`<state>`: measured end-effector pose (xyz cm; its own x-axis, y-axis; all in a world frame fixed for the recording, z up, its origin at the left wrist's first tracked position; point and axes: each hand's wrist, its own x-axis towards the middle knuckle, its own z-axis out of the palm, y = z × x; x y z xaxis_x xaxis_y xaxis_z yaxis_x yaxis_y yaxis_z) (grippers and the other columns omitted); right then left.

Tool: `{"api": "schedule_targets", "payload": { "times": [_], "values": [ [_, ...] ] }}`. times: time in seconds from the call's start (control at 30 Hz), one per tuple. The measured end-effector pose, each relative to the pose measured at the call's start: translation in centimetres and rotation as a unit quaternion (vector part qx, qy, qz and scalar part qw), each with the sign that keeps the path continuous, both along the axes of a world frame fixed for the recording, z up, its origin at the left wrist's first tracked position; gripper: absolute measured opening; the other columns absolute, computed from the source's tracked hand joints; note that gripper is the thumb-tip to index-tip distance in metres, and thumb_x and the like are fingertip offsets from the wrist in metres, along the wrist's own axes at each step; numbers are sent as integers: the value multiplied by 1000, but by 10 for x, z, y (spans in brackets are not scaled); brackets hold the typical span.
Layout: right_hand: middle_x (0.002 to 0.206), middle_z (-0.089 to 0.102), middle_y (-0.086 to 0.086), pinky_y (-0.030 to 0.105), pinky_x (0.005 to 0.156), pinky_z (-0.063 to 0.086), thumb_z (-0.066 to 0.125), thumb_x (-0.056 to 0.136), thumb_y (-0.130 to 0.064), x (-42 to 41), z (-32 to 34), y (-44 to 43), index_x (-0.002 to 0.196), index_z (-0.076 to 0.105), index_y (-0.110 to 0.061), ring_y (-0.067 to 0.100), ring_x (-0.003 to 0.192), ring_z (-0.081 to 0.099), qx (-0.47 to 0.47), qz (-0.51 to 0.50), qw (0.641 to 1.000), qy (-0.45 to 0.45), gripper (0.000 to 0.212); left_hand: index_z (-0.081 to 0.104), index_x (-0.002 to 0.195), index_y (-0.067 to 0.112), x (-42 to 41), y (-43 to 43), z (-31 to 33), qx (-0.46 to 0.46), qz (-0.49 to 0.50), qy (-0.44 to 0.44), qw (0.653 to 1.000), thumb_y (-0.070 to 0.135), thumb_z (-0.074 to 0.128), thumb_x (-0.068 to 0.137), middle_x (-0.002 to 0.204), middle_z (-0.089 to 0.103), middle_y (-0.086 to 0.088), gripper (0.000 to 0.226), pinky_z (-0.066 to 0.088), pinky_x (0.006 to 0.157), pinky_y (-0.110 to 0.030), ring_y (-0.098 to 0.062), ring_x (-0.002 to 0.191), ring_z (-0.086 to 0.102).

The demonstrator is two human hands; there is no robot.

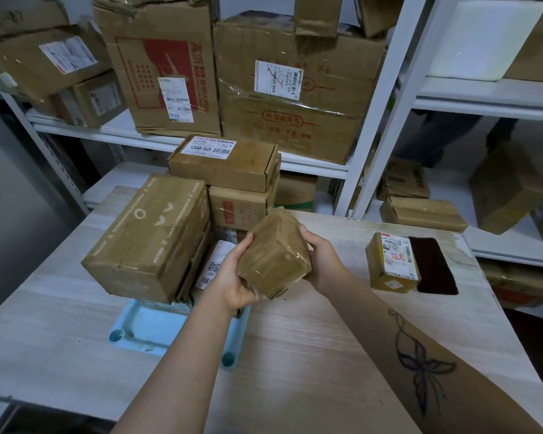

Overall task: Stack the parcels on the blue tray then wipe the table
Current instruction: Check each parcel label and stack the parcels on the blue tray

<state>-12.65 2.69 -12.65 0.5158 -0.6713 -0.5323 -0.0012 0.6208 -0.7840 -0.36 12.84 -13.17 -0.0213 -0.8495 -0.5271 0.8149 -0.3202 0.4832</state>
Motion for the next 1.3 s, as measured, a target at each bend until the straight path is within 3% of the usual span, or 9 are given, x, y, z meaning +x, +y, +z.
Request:
{"api": "schedule_targets", "payload": {
  "times": [0.23, 0.37, 0.47, 0.57, 0.67, 0.83, 1.0, 1.13, 1.3],
  "values": [
    [98, 66, 1, 41, 101, 42, 57, 90, -36, 10, -6, -3, 97, 64, -21, 18, 94, 60, -11, 2, 1000, 16, 17, 56, 122, 4, 11, 10, -11, -4, 1, 33, 999, 66, 45, 80, 118, 59, -32, 76, 49, 81, -56, -55, 95, 58],
    [95, 66, 2, 39, 98, 43, 51, 95, -24, 20, -9, 2, 105, 63, -16, 19, 92, 61, -8, -3, 1000, 0, 18, 65, 116, 9, 17, 17, -14, 18, 50, 20, 998, 68, 45, 81, 118, 63, -23, 71, 56, 76, -48, -45, 98, 59],
    [120, 61, 8, 42, 100, 43, 44, 99, -17, 26, -12, 5, 131, 51, -12, 26, 111, 57, -12, -1, 1000, 18, 34, 65, 108, 16, 22, 22, -14, 35, 119, -45, 991, 42, 59, 76, 100, 68, -9, 42, 49, 77, -39, -30, 89, 64],
    [147, 41, 13, 49, 106, 36, 47, 96, -41, 28, -14, 7, 146, 34, -16, 33, 134, 41, 13, 50, 997, 58, 57, 65, 101, 16, 27, 26, -14, 64, 166, -143, 974, 31, 60, 82, 91, 69, -8, 25, 50, 78, -40, -28, 85, 64],
    [138, 47, 12, 51, 97, 39, 54, 88, -50, 33, -12, 12, 140, 40, -21, 33, 126, 47, 19, 132, 987, 91, 61, 68, 94, 14, 28, 29, -9, 82, 193, -174, 962, 30, 63, 83, 83, 72, -7, 20, 50, 80, -39, -27, 83, 65],
    [109, 61, 7, 45, 88, 50, 65, 84, -26, 48, -16, 24, 120, 55, -15, 27, 105, 58, 25, 162, 981, 104, 39, 69, 90, 16, 22, 28, -2, 69, 187, -205, 958, 31, 59, 87, 70, 73, 0, 18, 49, 78, -34, -21, 74, 66],
    [102, 62, 7, 47, 83, 53, 61, 89, -16, 60, -20, 28, 117, 56, -12, 26, 98, 60, 37, 112, 992, 45, 29, 66, 94, 14, 17, 32, 4, 120, 181, -156, 964, 42, 65, 82, 91, 69, -6, 31, 47, 75, -31, -21, 82, 62],
    [116, 65, 11, 48, 80, 56, 65, 87, -16, 74, -26, 38, 128, 51, -12, 27, 102, 63, 4, 106, 993, 45, 44, 59, 80, 9, 7, 32, 9, 147, 179, -91, 969, 35, 61, 87, 80, 59, -8, 27, 41, 83, -32, -22, 75, 55],
    [125, 61, 11, 48, 91, 52, 65, 87, -18, 84, -31, 51, 137, 42, -19, 28, 109, 60, -17, 114, 991, 73, 55, 55, 117, 0, 2, 25, 13, 172, 208, -64, 961, 36, 48, 96, 97, 61, -13, 42, 38, 95, -34, -29, 96, 58]
  ]
}}
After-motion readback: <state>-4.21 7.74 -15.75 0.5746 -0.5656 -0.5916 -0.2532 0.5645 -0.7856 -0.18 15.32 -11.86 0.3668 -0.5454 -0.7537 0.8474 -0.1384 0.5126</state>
